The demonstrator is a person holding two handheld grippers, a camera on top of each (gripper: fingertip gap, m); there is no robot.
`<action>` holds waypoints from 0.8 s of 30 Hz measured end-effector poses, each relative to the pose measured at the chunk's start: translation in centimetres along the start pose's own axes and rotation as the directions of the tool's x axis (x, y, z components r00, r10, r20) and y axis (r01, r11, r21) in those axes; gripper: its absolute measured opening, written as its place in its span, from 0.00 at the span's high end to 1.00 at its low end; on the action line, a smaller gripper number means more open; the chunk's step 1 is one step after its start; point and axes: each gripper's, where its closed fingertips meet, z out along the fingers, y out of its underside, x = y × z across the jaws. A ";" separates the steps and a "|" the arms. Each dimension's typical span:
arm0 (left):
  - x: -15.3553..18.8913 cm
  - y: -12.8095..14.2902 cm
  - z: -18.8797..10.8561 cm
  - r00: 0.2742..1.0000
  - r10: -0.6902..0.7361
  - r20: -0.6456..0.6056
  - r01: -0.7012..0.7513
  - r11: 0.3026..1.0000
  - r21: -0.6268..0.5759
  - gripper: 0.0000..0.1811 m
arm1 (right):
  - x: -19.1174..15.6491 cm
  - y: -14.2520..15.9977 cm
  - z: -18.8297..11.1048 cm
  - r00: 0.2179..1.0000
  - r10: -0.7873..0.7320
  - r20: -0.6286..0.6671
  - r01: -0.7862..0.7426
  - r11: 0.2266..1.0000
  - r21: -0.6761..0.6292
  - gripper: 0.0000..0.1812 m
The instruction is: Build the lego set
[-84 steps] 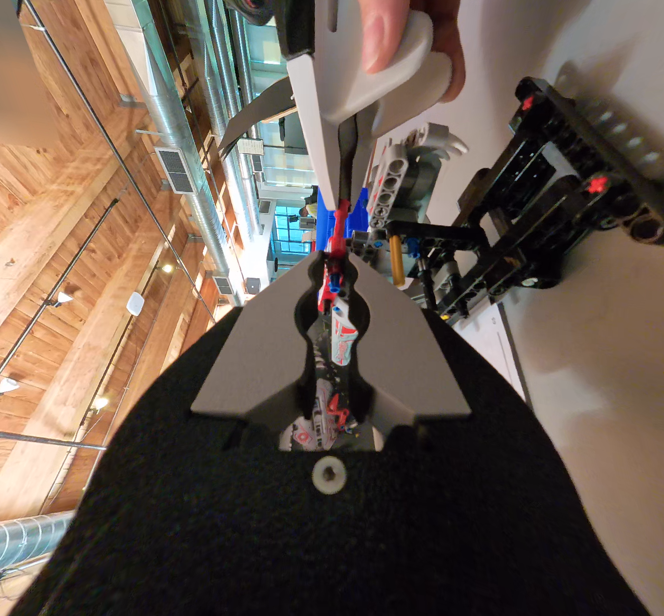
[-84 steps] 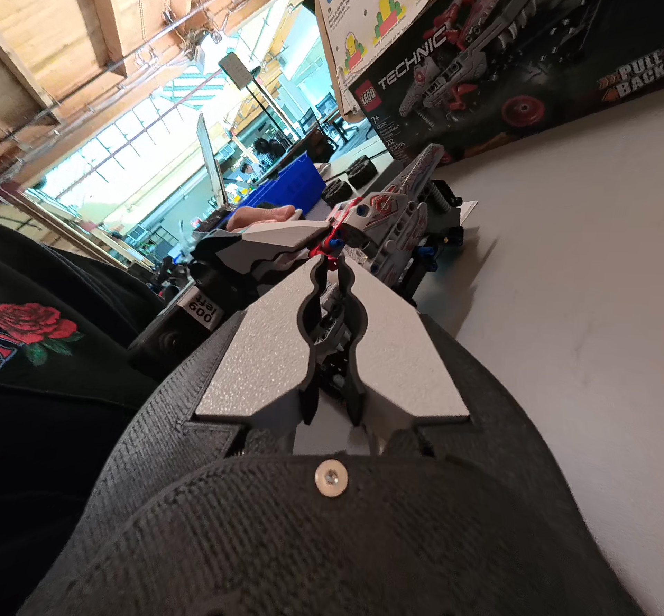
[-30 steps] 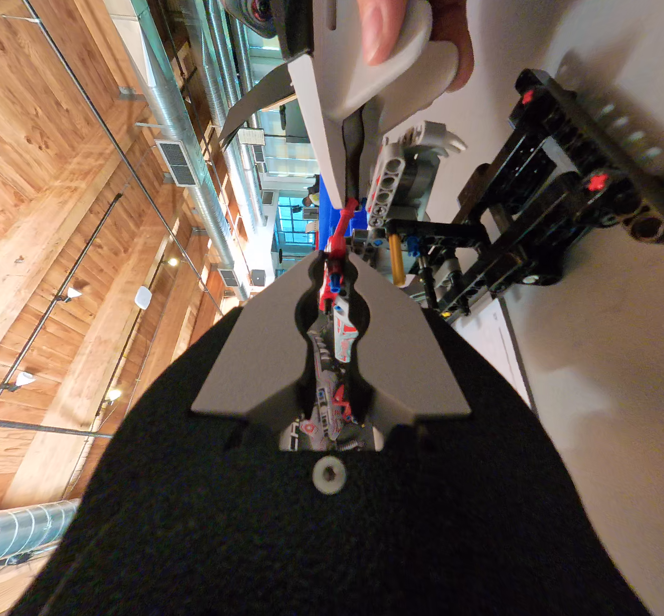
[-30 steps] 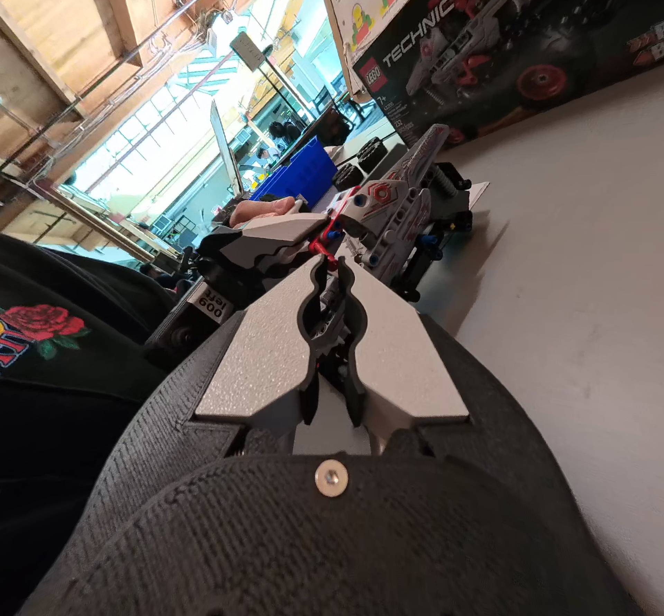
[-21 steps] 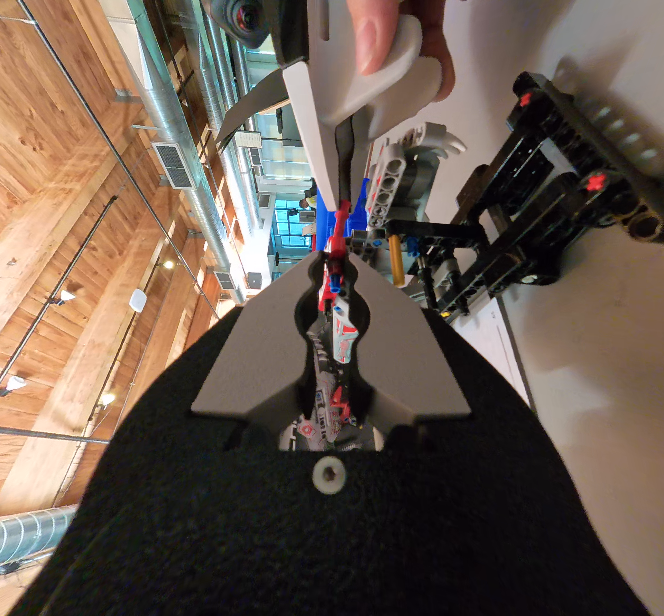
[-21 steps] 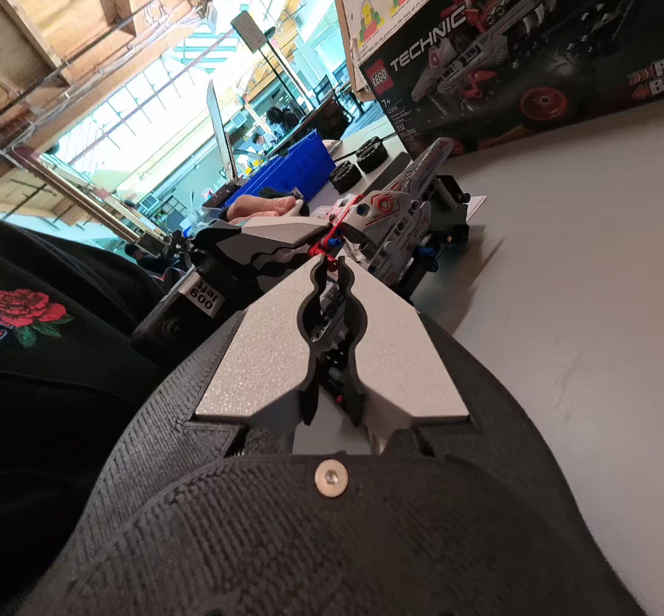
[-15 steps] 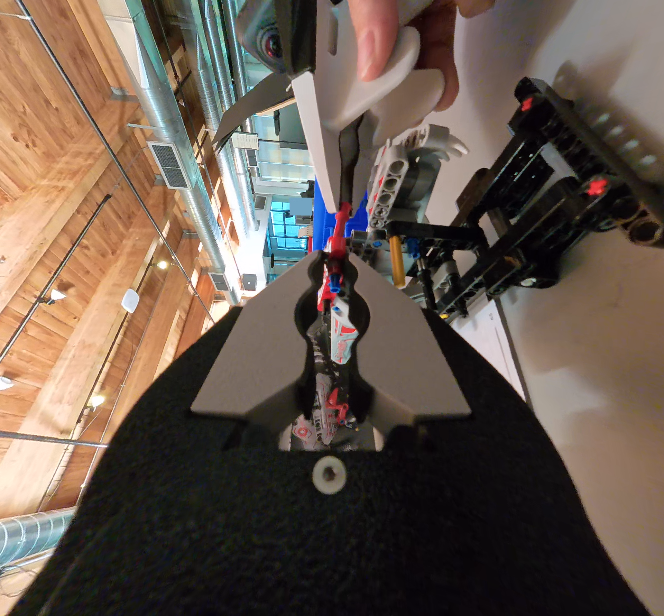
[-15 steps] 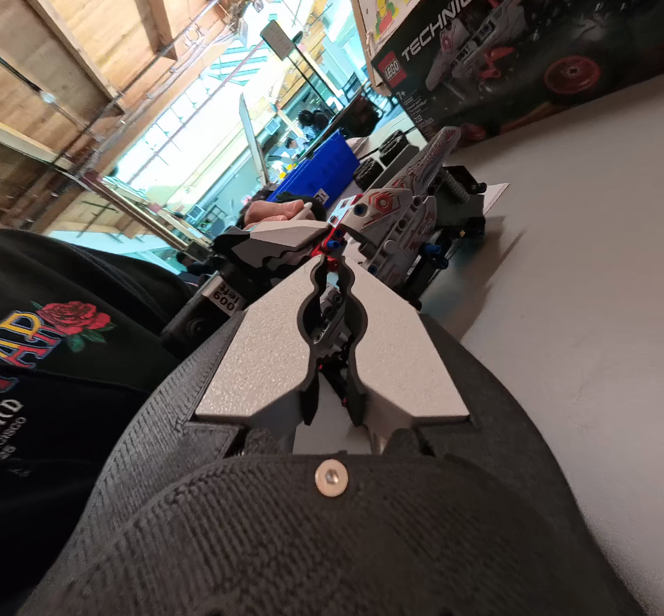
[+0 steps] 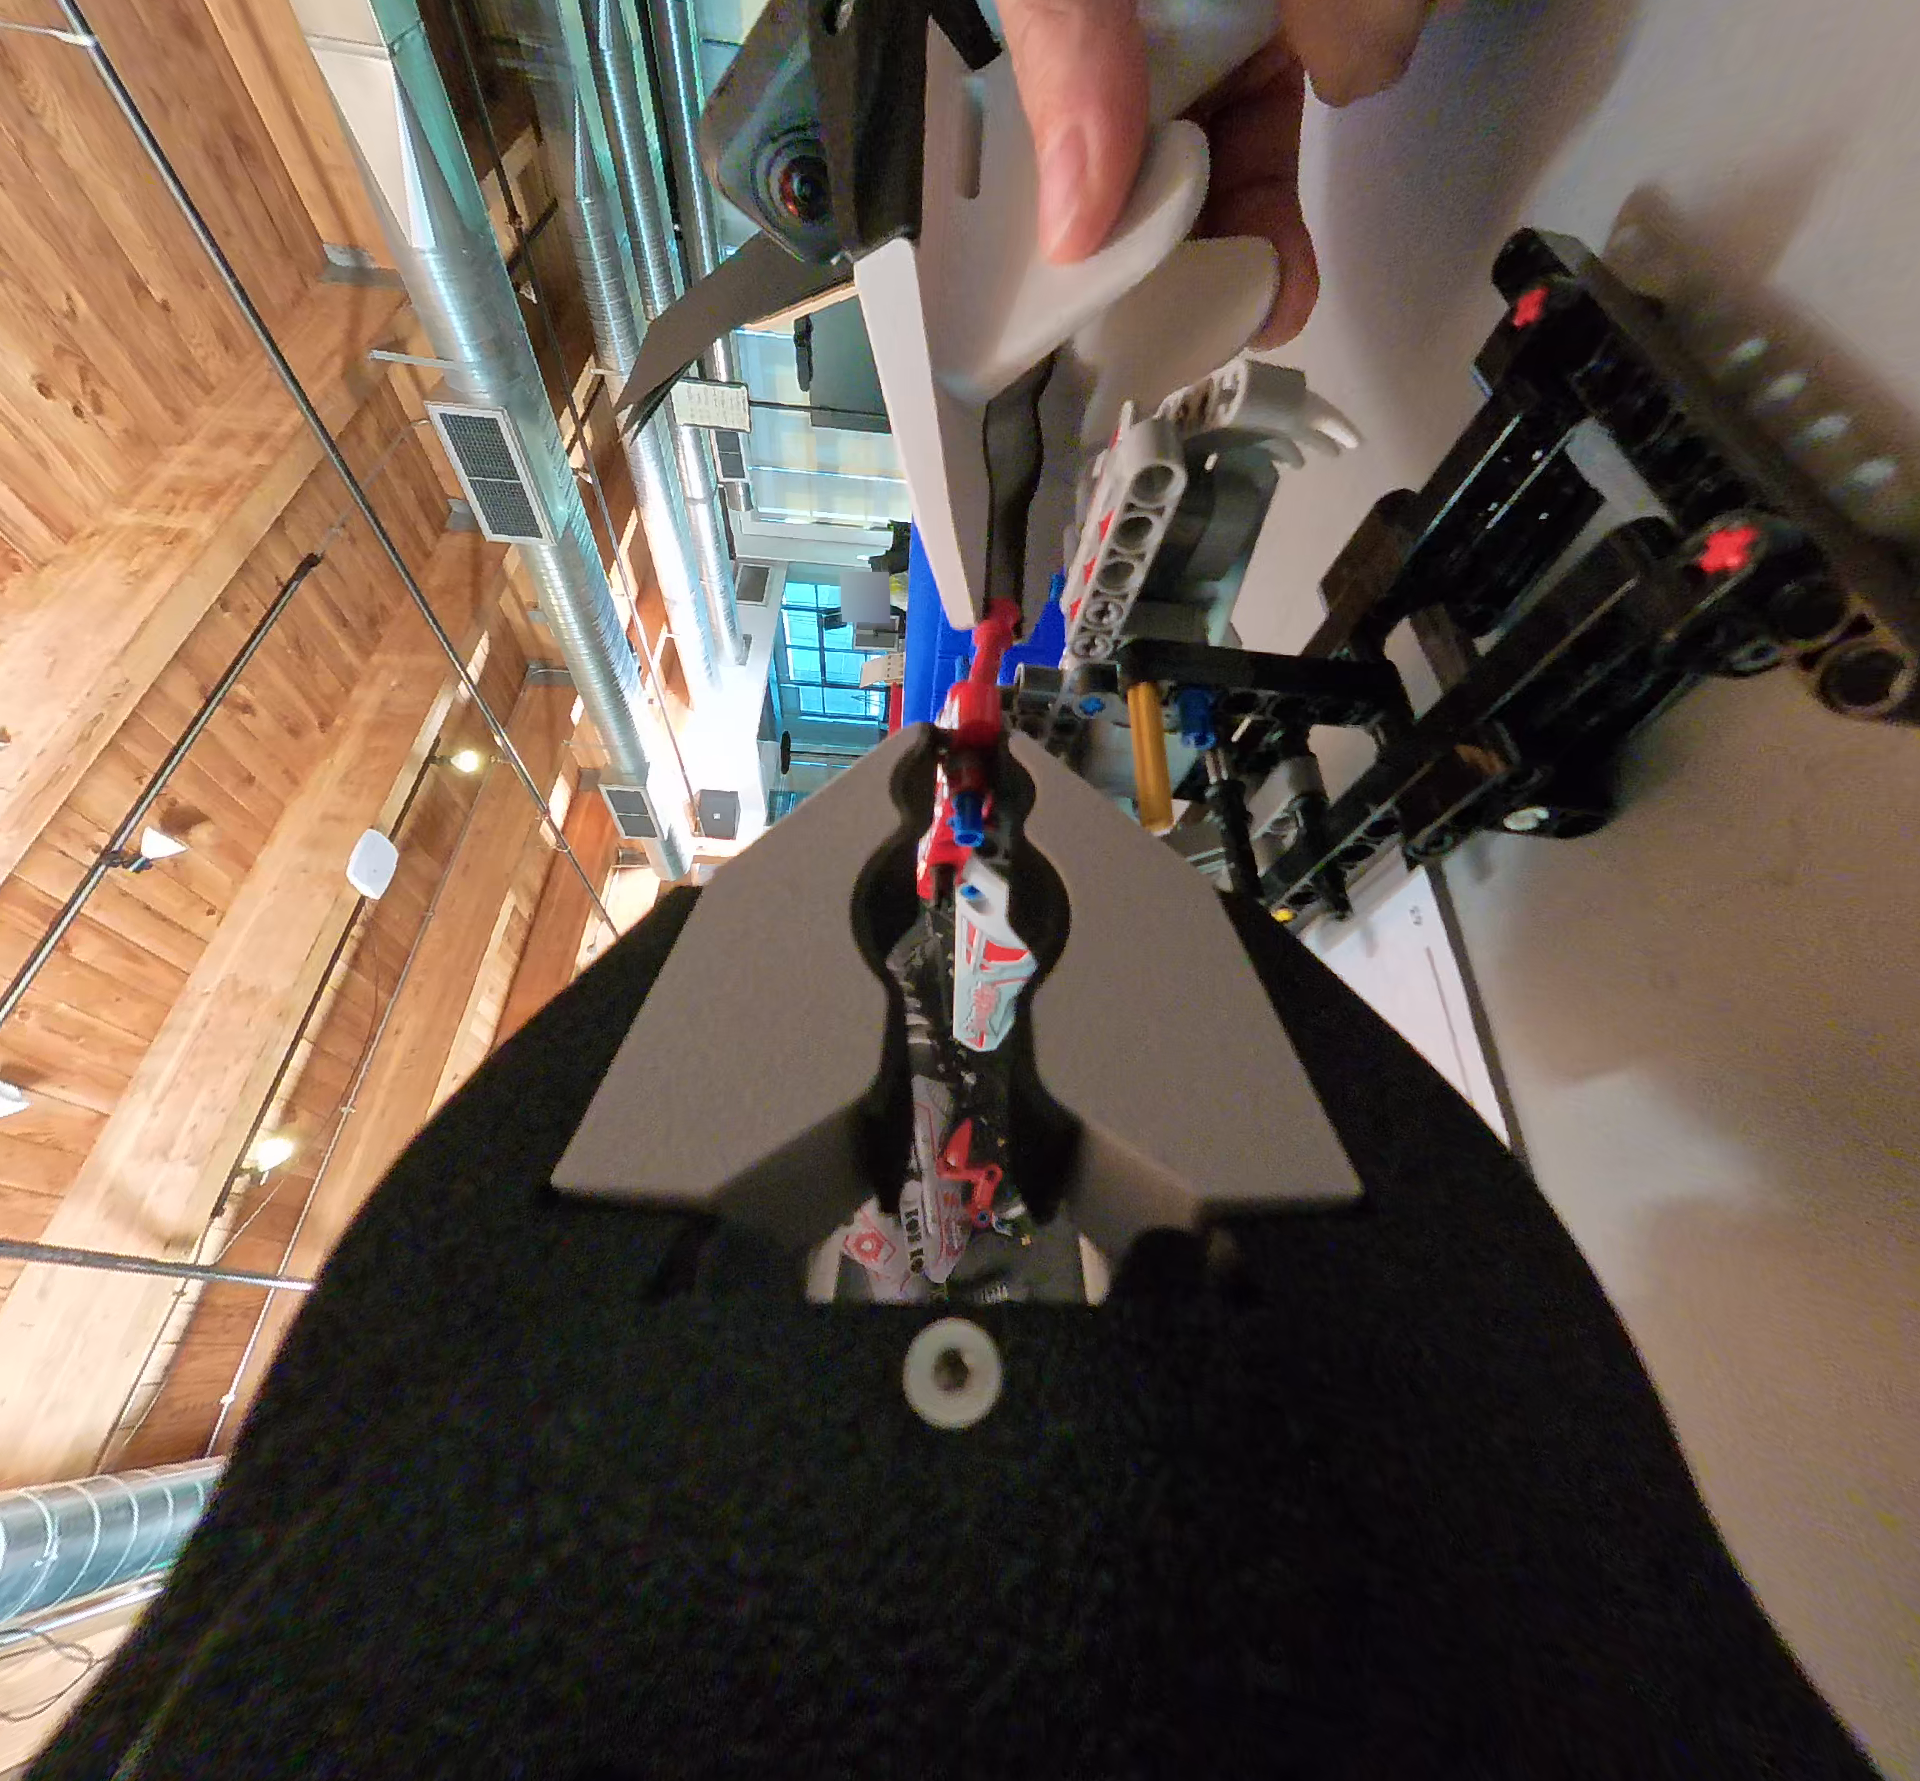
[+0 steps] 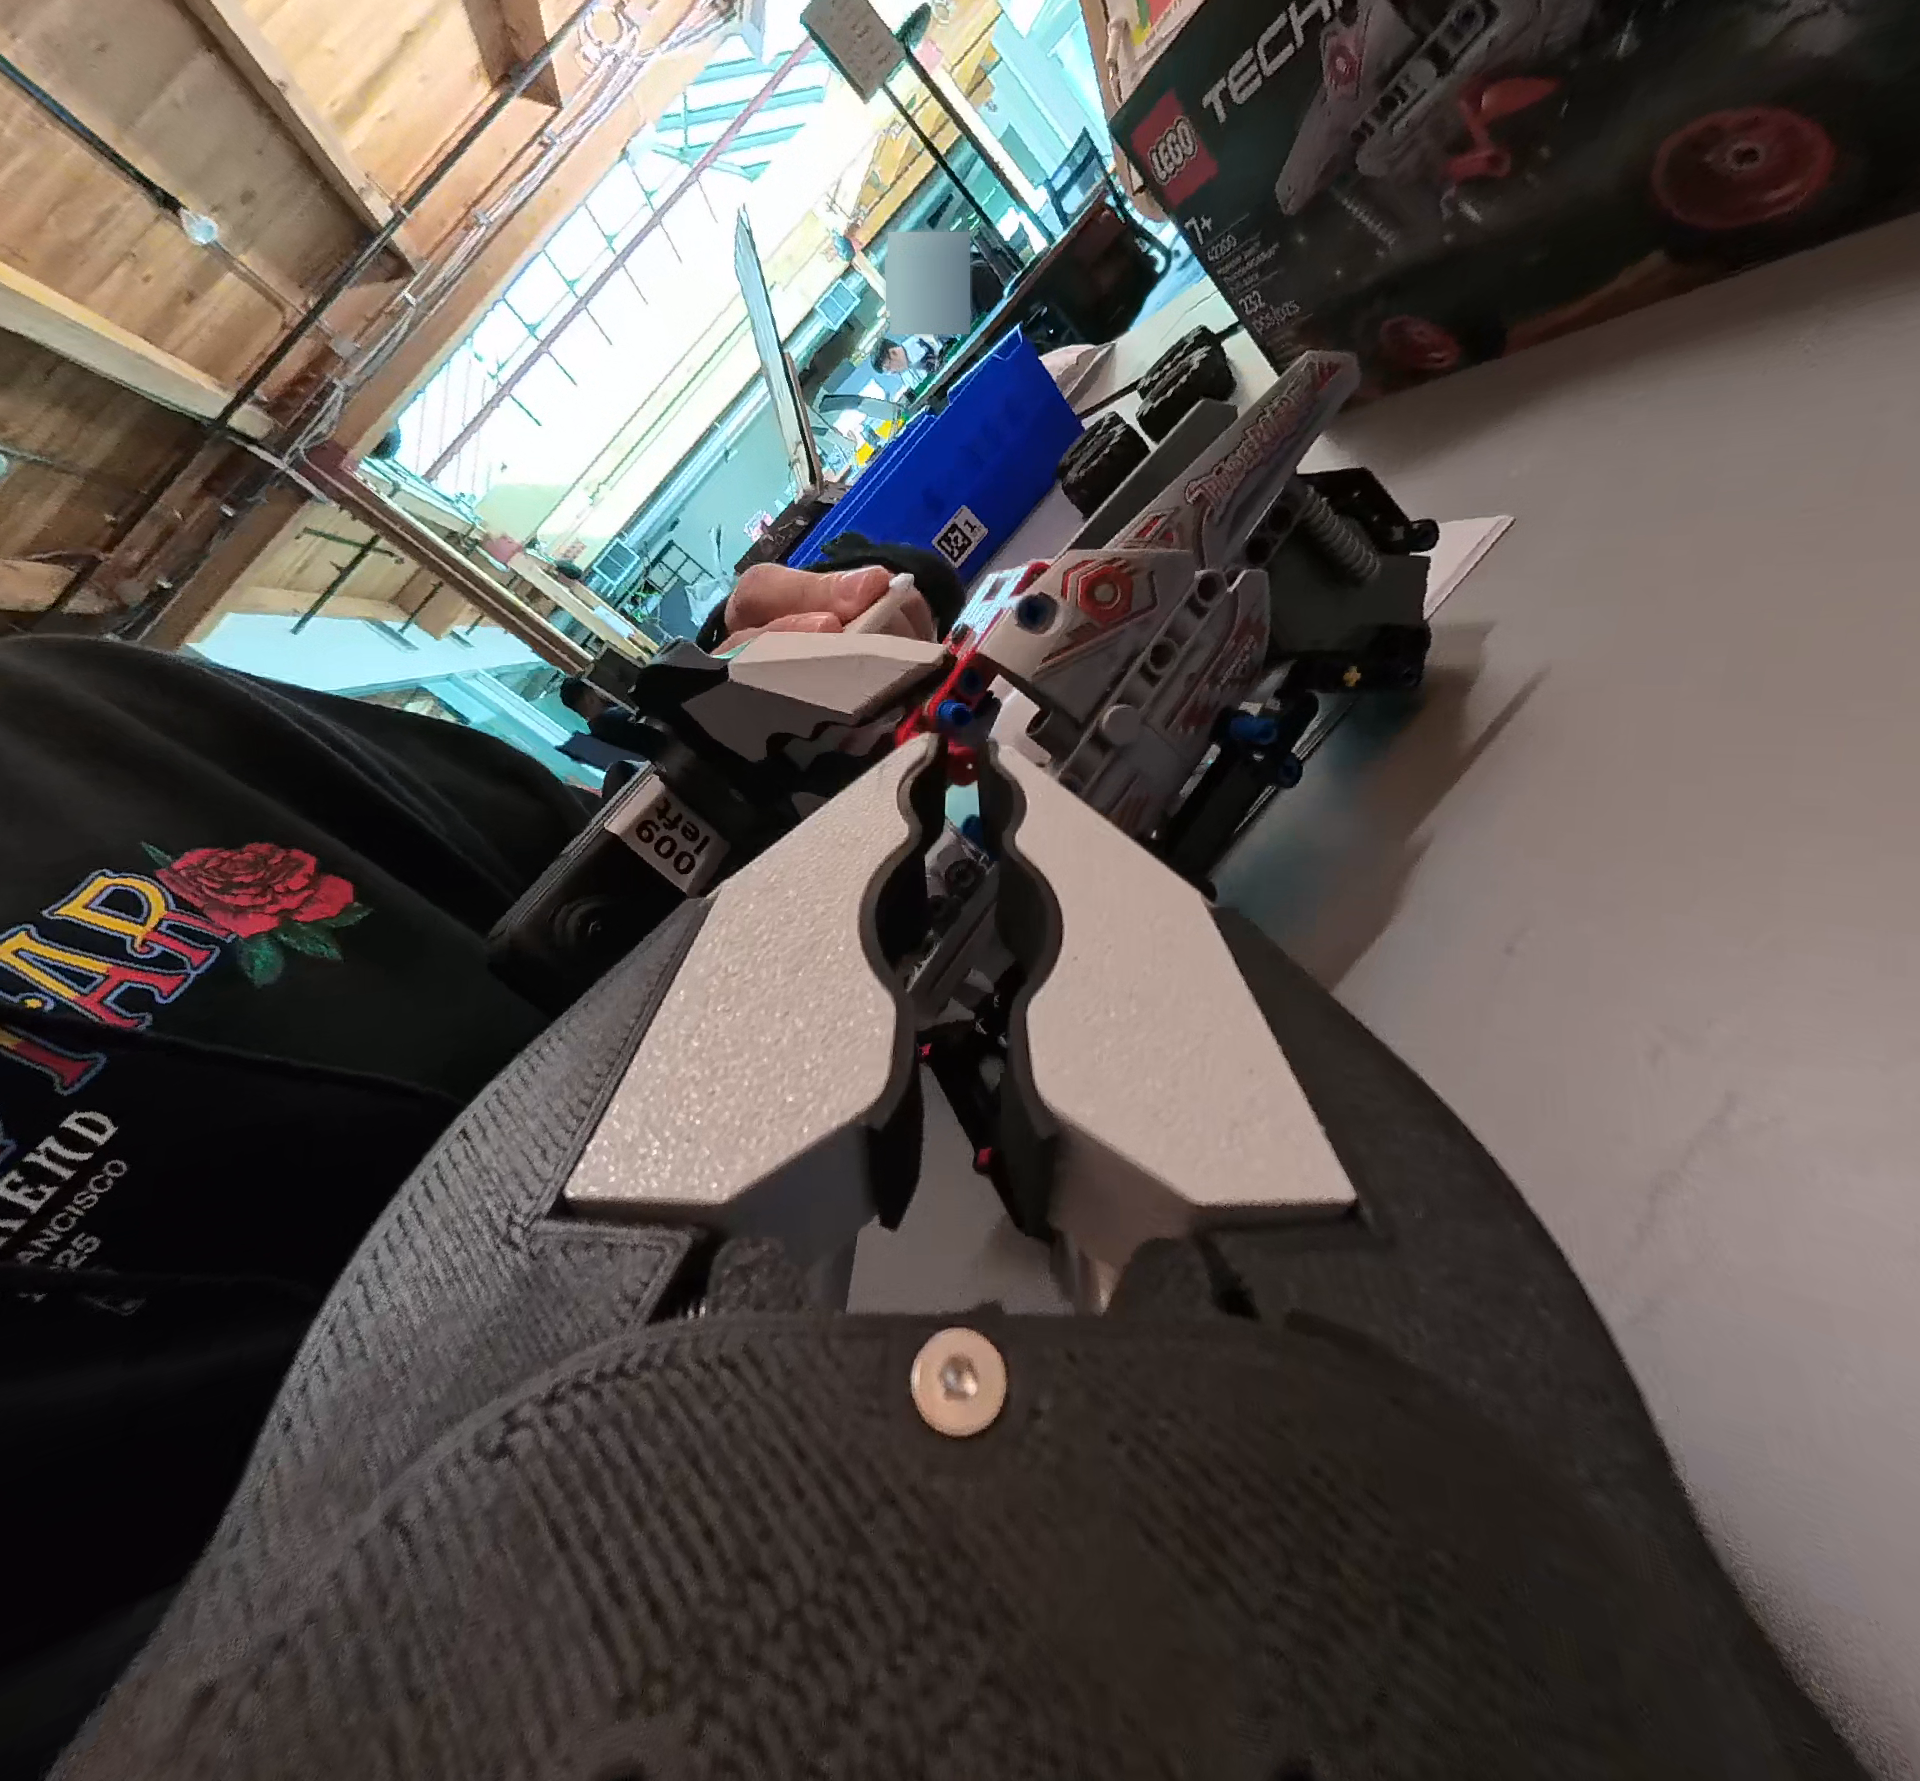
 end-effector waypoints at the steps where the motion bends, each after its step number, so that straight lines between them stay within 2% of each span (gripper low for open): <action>1: 0.0 0.0 0.0 1.000 0.008 0.000 -0.008 1.000 -0.002 0.96 | 0.0 0.0 0.0 1.000 -0.005 -0.004 0.005 1.000 0.004 0.97; 5: 0.0 0.0 0.0 1.000 0.008 -0.002 -0.008 1.000 -0.002 0.96 | 0.0 -0.1 0.1 1.000 -0.019 -0.015 0.019 1.000 0.017 0.97; 15: 0.1 0.0 0.0 1.000 0.020 0.004 -0.020 1.000 -0.005 0.96 | -0.3 -0.4 0.2 0.964 -0.222 -0.146 0.224 0.975 -0.004 0.97; 17: 0.1 -0.4 0.2 1.000 0.011 0.005 -0.011 1.000 0.006 0.96 | -1.5 -0.9 0.5 0.953 -0.276 -0.125 0.279 0.960 0.007 0.97; 18: 0.0 -0.4 0.4 1.000 0.019 0.009 -0.019 1.000 -0.009 0.97 | -2.9 -0.1 1.3 0.959 -0.280 -0.044 0.279 0.960 -0.026 0.98; 19: -0.2 0.2 0.4 0.999 0.047 0.018 -0.046 0.998 -0.050 0.97 | -2.8 2.1 2.5 0.950 -0.311 -0.037 0.302 0.940 -0.158 0.97; 20: -0.1 0.7 0.4 0.999 0.045 0.019 -0.044 0.997 -0.058 0.97 | -2.1 1.8 3.0 0.920 -0.373 -0.120 0.353 0.921 -0.164 0.97; 21: -0.1 0.8 0.4 1.000 0.008 0.025 -0.007 0.999 -0.053 0.97 | -2.2 1.4 3.1 0.919 -0.366 -0.144 0.345 0.926 -0.154 0.97; 24: -0.1 0.6 0.5 0.999 0.003 0.036 -0.001 0.999 -0.052 0.96 | -3.6 -0.4 1.5 0.959 -0.277 -0.062 0.277 0.961 -0.015 0.97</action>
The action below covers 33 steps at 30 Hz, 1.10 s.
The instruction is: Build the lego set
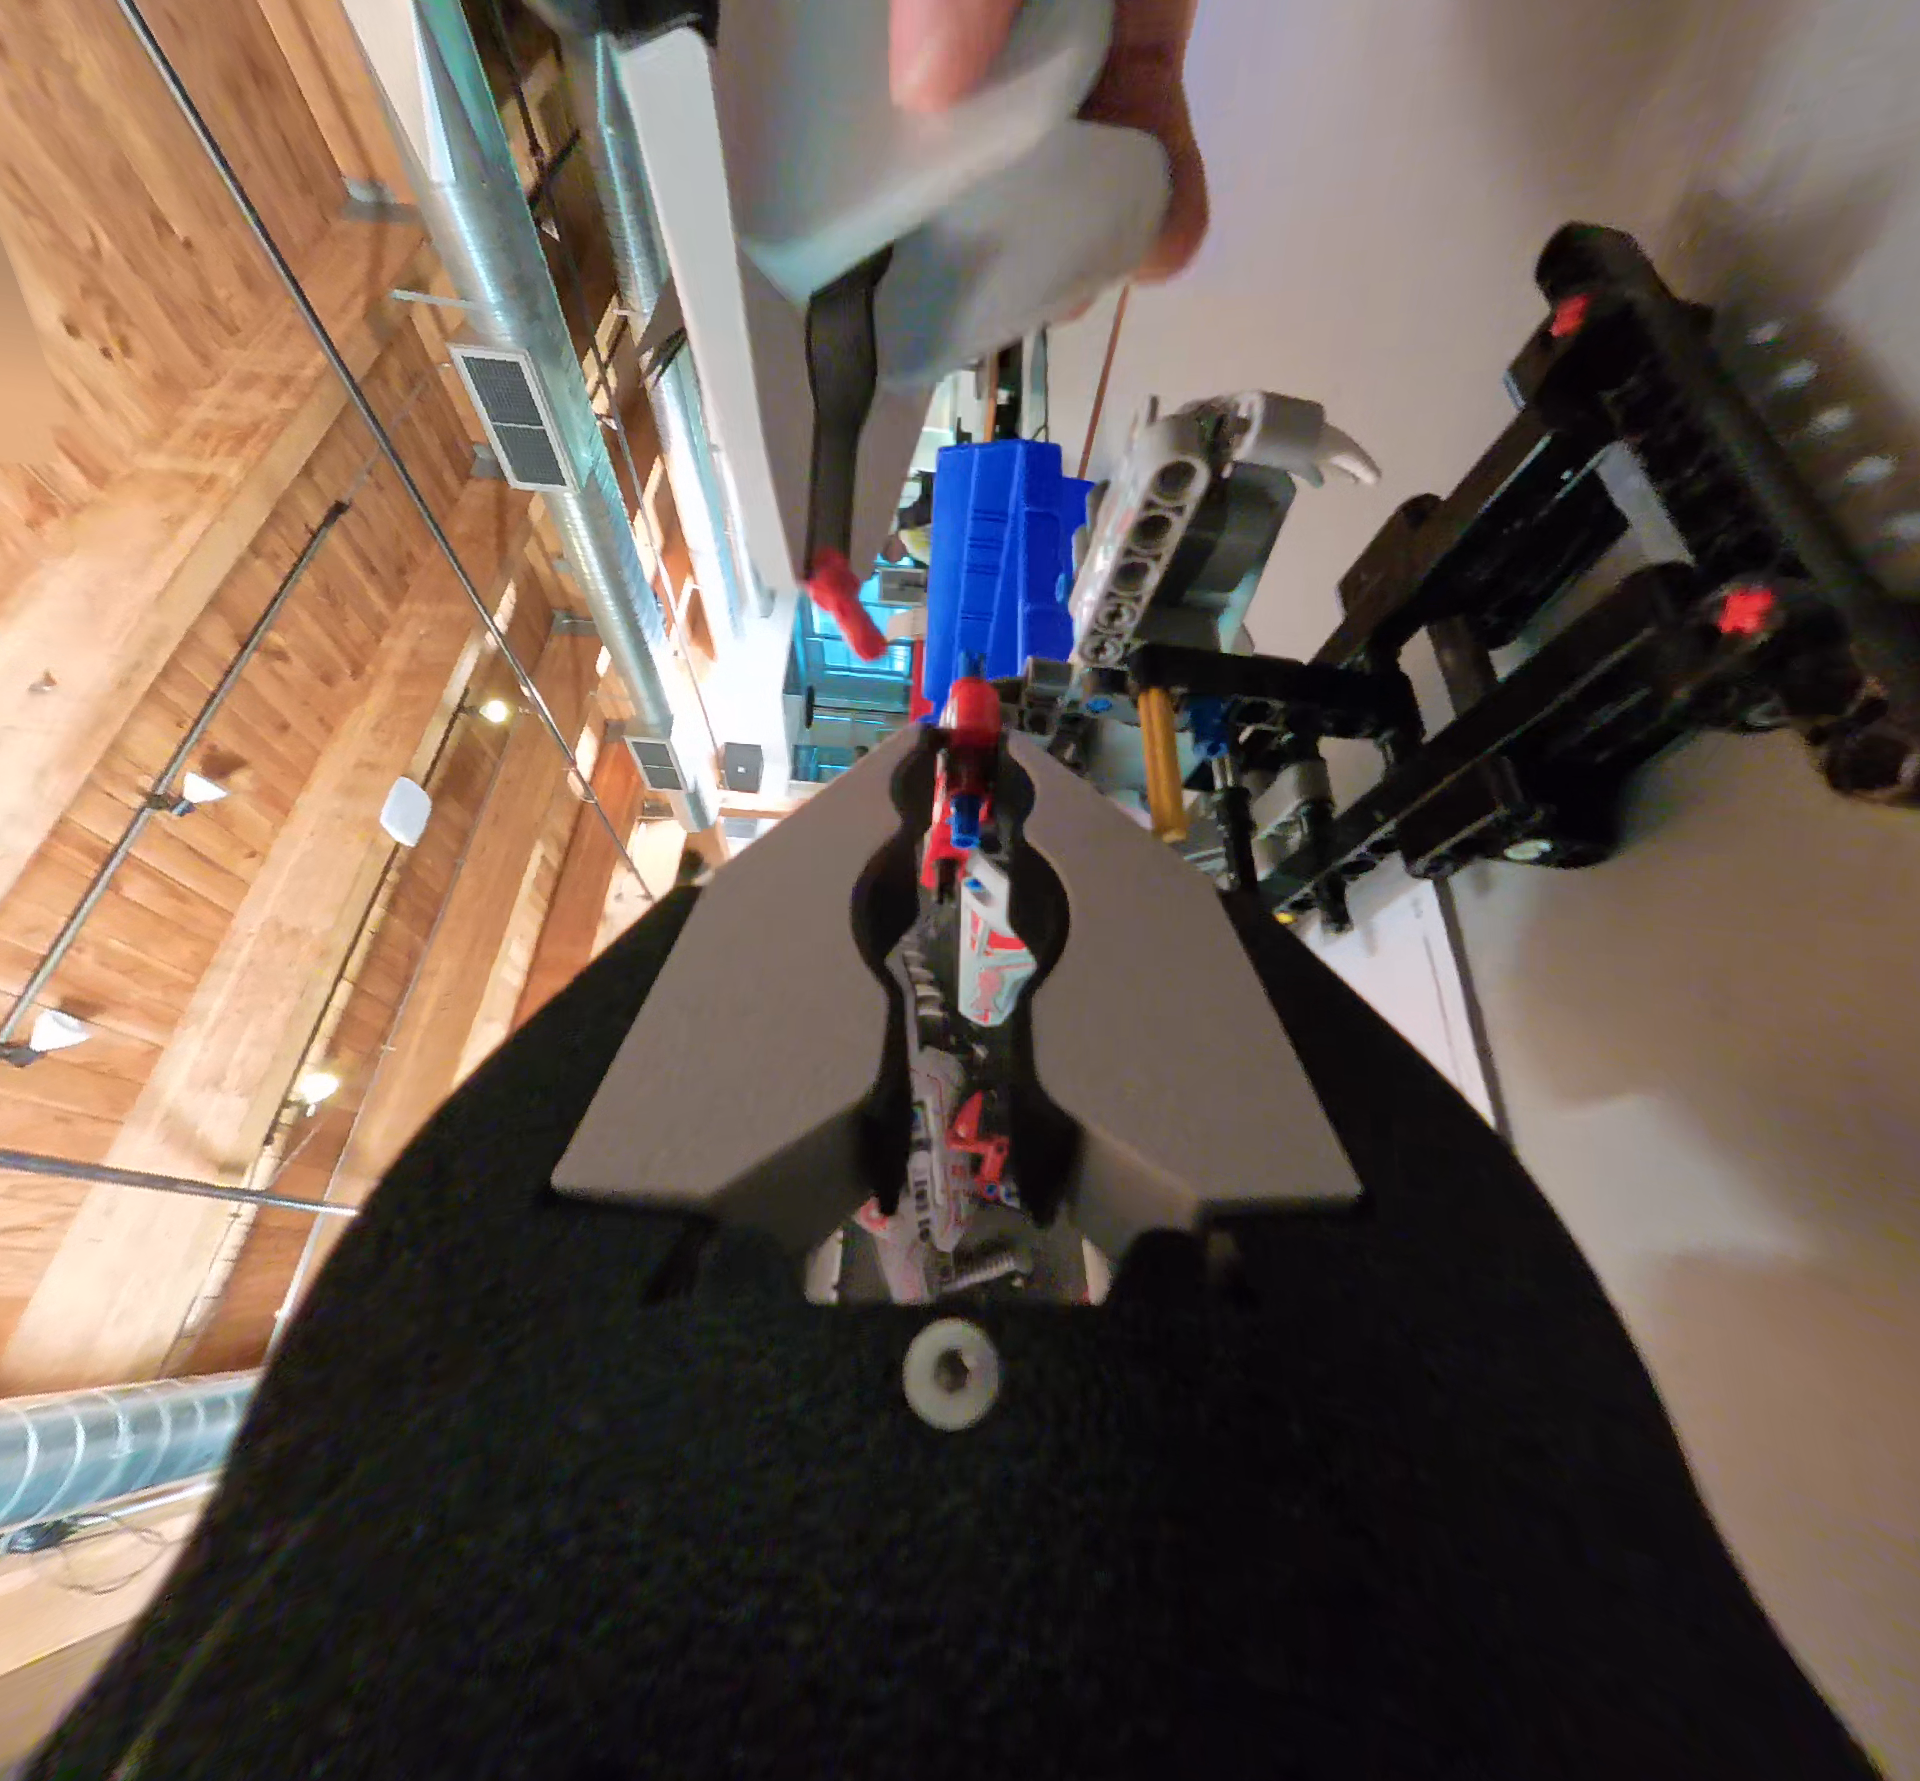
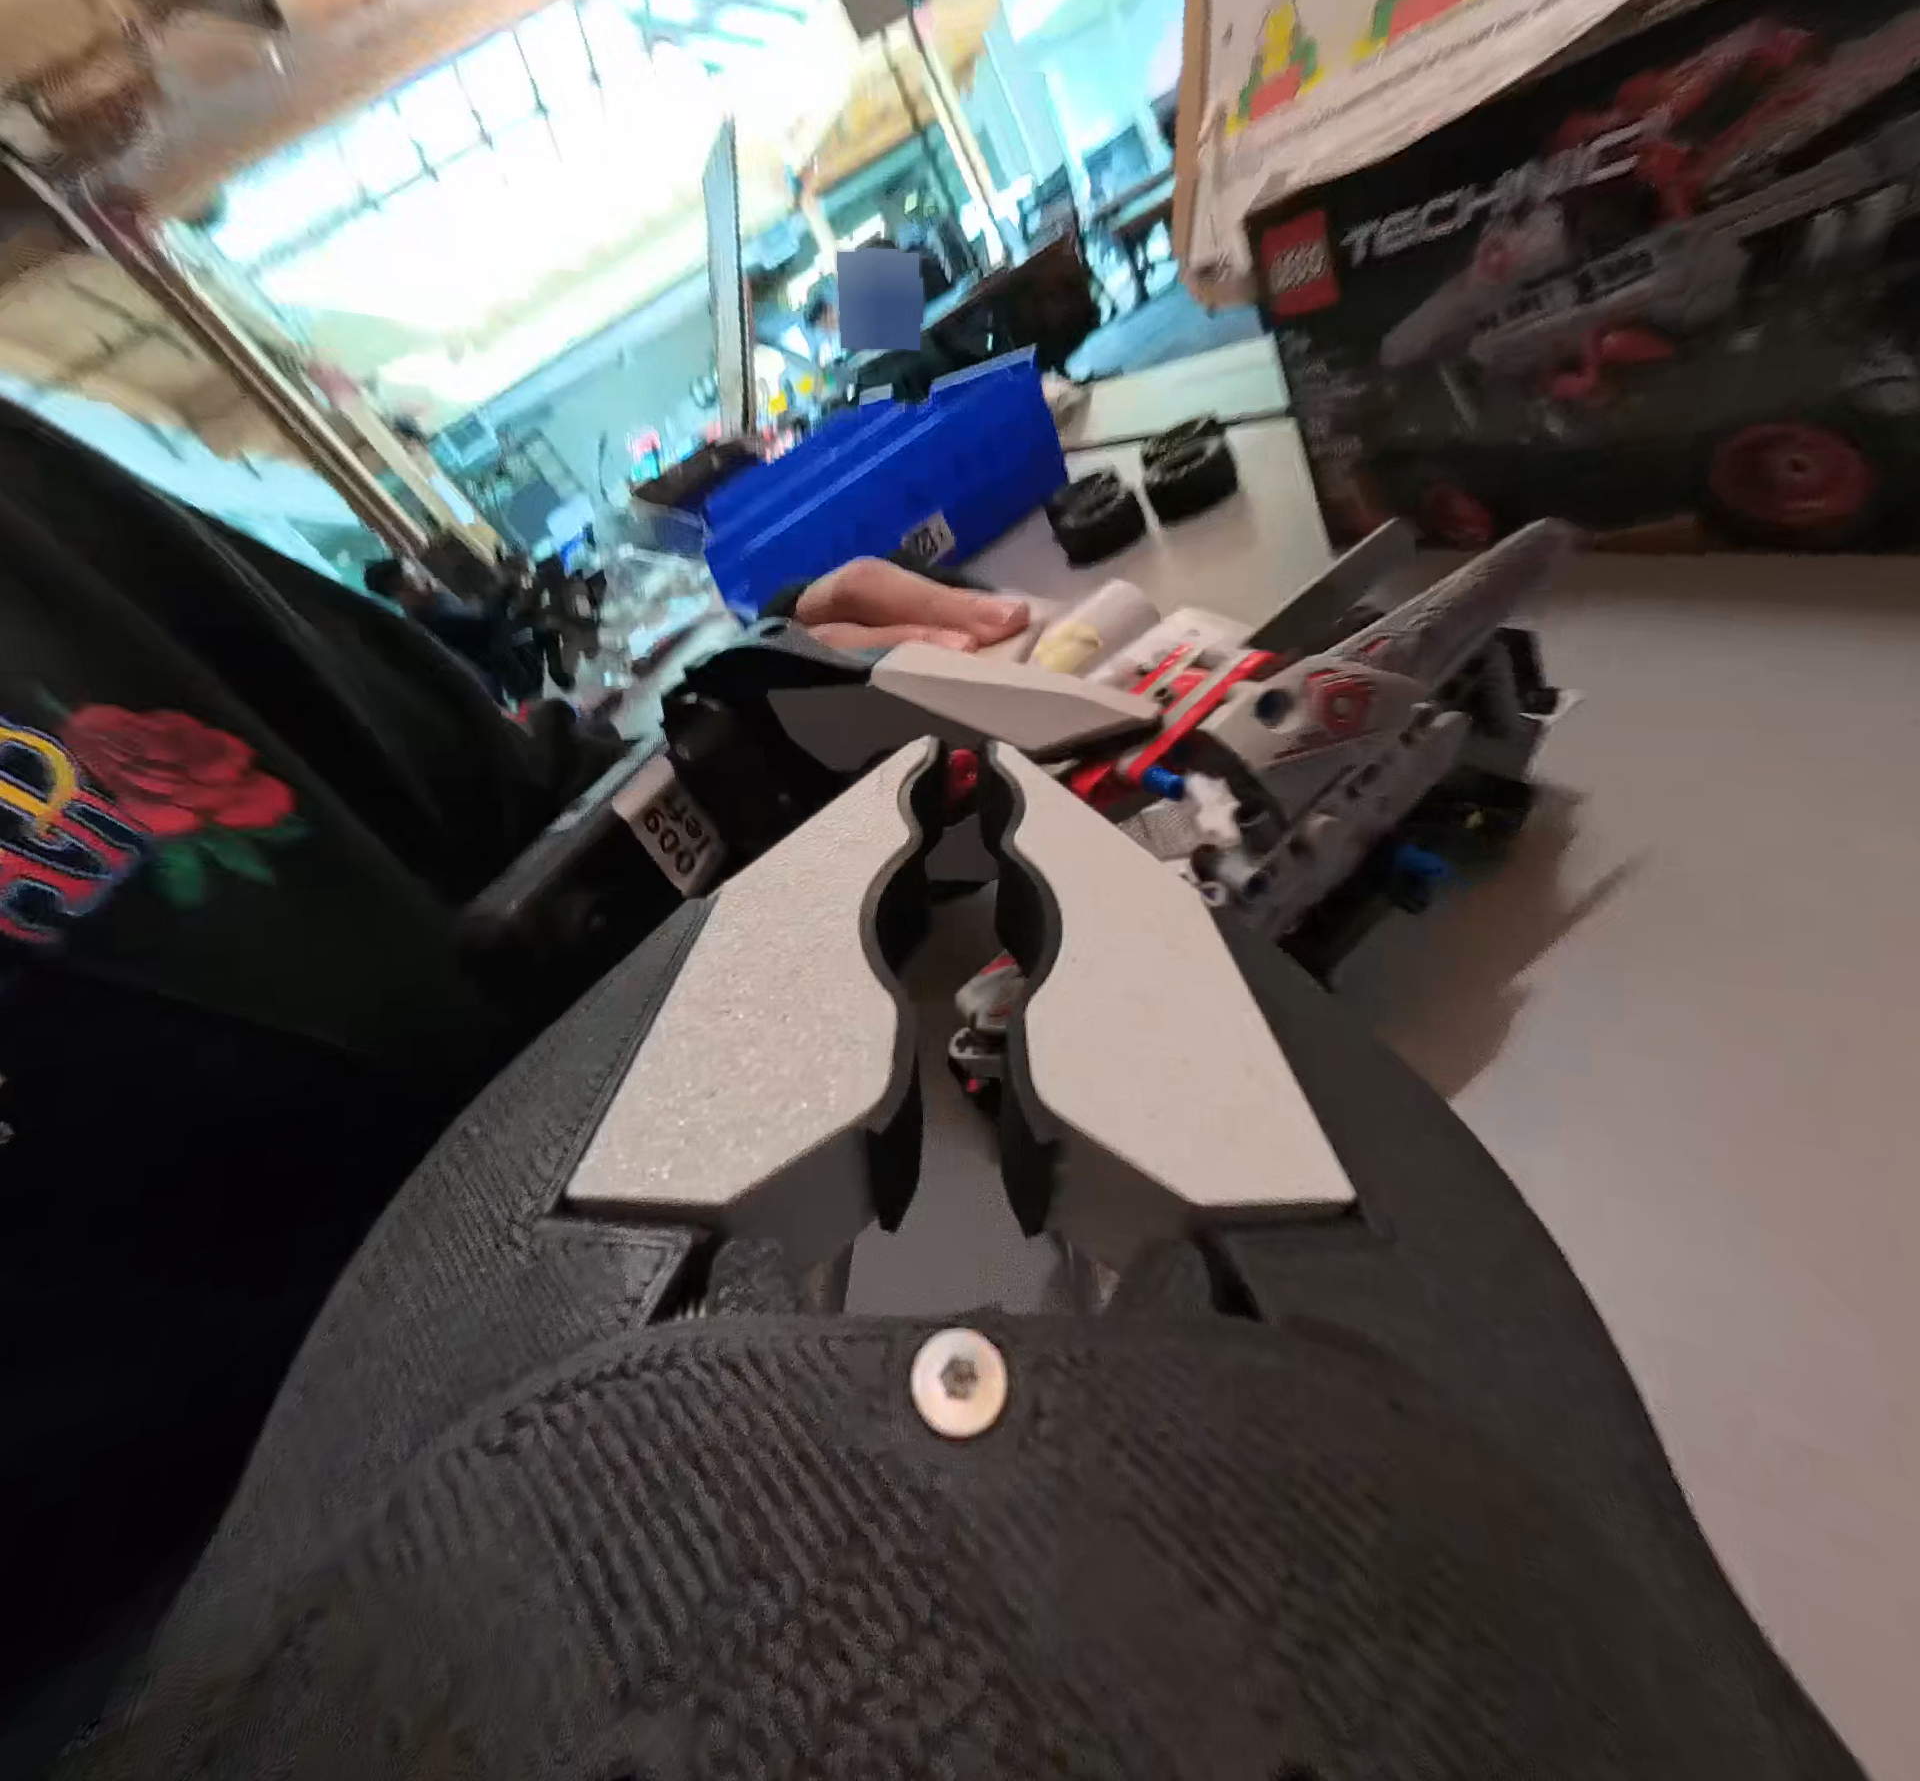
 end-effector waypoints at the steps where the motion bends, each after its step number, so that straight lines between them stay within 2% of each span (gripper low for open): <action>1: 0.0 -0.1 0.0 1.000 0.012 0.007 -0.012 1.000 0.002 0.96 | 0.4 -0.5 -0.9 1.000 0.016 -0.004 -0.016 0.999 0.030 0.97; 3: 0.0 -0.1 0.0 1.000 0.008 0.006 -0.008 1.000 0.000 0.96 | 1.2 -1.0 -2.1 0.999 0.036 -0.030 -0.034 0.998 0.060 0.97; 6: 0.0 -0.2 -0.1 1.000 -0.013 -0.002 0.013 1.000 0.013 0.95 | 1.5 -1.2 -2.5 0.993 0.114 0.006 -0.114 0.986 0.119 0.97; 8: -0.4 -0.3 -0.4 0.999 -0.049 0.004 0.049 0.999 0.020 0.88 | 1.5 -0.8 -2.2 0.988 0.148 0.035 -0.152 0.981 0.123 0.97; 13: -1.2 -1.0 -2.0 0.983 -0.169 -0.072 0.173 0.983 0.060 0.76 | 2.3 -1.0 -2.4 0.974 0.228 0.002 -0.225 0.957 0.183 0.98; 15: -1.6 -2.1 -2.6 0.969 -0.225 -0.099 0.234 0.969 0.082 0.76 | 2.6 -0.8 -2.7 0.957 0.289 0.008 -0.285 0.937 0.201 0.98; 18: -1.4 -3.0 -2.4 0.954 -0.271 -0.126 0.278 0.960 0.041 0.79 | 2.9 -1.0 -3.1 0.943 0.331 0.001 -0.322 0.916 0.240 0.97; 20: -1.5 -3.3 -2.0 0.950 -0.280 -0.136 0.285 0.959 0.015 0.82 | 2.5 -1.5 -3.1 0.945 0.327 0.011 -0.319 0.913 0.256 0.97; 22: -1.9 -3.2 -1.6 0.948 -0.293 -0.126 0.293 0.956 -0.026 0.86 | 1.6 -1.3 -2.6 0.952 0.307 0.015 -0.303 0.929 0.213 0.97; 26: -1.4 -3.6 -1.4 0.933 -0.309 -0.184 0.307 0.951 -0.042 0.87 | 0.6 -1.6 -2.5 0.957 0.289 0.025 -0.288 0.937 0.199 0.98; 27: -1.5 -3.2 -1.5 0.933 -0.304 -0.193 0.299 0.953 -0.054 0.86 | 1.2 -1.5 -2.9 0.962 0.271 -0.026 -0.261 0.946 0.190 0.97; 29: -2.8 -1.6 -1.5 0.937 -0.287 -0.200 0.275 0.958 -0.083 0.87 | 3.8 -0.6 -4.8 0.952 0.213 -0.219 -0.185 0.973 0.139 0.97; 31: -2.5 -0.6 -1.3 0.870 -0.287 -0.400 0.271 0.958 -0.099 0.84 | 5.4 -0.4 -7.1 0.929 0.228 -0.292 -0.195 0.971 0.137 0.98; 33: -1.7 0.0 -1.1 0.765 -0.197 -0.614 0.201 0.978 -0.064 0.81 | 6.0 -0.1 -8.4 0.919 0.282 -0.275 -0.245 0.956 0.160 0.98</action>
